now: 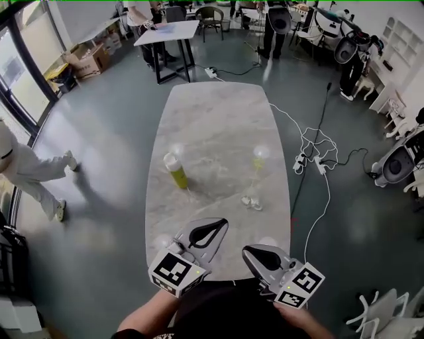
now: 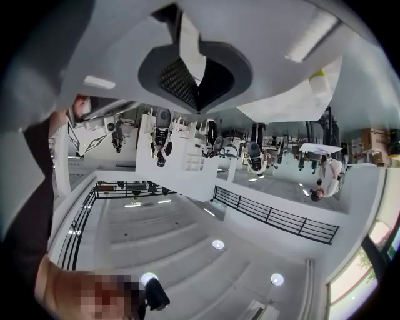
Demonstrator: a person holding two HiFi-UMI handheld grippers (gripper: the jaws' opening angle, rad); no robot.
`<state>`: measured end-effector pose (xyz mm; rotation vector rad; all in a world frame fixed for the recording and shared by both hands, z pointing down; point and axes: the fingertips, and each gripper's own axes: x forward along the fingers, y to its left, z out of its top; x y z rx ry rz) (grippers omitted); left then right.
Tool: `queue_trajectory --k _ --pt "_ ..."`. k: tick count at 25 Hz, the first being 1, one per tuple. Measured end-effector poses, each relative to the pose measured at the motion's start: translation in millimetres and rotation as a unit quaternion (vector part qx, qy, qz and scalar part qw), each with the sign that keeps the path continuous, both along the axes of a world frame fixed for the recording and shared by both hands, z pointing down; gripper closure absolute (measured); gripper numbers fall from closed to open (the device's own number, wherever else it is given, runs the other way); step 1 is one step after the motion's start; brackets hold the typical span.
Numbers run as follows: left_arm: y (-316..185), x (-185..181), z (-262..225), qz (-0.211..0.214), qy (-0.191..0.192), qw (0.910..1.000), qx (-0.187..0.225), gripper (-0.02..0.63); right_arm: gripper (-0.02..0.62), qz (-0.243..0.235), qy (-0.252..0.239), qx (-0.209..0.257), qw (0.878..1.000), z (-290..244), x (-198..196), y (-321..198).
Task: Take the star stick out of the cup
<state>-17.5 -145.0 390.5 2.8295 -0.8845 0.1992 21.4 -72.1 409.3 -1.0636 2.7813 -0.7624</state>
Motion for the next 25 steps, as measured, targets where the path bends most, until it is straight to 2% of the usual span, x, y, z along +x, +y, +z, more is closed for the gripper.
queue_trajectory --k 3,8,14,21,25 --pt "-21.6 0.1 10.6 0.009 -0.001 1.0000 -0.003 0.604 0.581 0.009 0.005 -0.009 1.000 9.9 -2.1 -2.8" --pt "-43.8 20.7 29.6 0.020 -0.009 0.9997 -0.011 0.603 0.581 0.030 0.007 -0.025 0.999 28.3 23.2 -21.3" --pt "-63.2 54.2 58.8 0.041 -0.027 0.9986 -0.017 0.598 0.581 0.012 0.006 -0.033 0.999 43.9 24.5 -32.8" --pt "-91.0 84.4 113.1 0.060 -0.039 0.9950 -0.070 0.517 0.581 0.008 -0.008 -0.054 0.998 63.3 28.0 -37.3" --pt "-102.9 97.5 138.5 0.068 -0.043 0.9933 -0.083 0.497 0.581 0.015 -0.011 -0.065 0.998 70.2 33.7 -36.3"
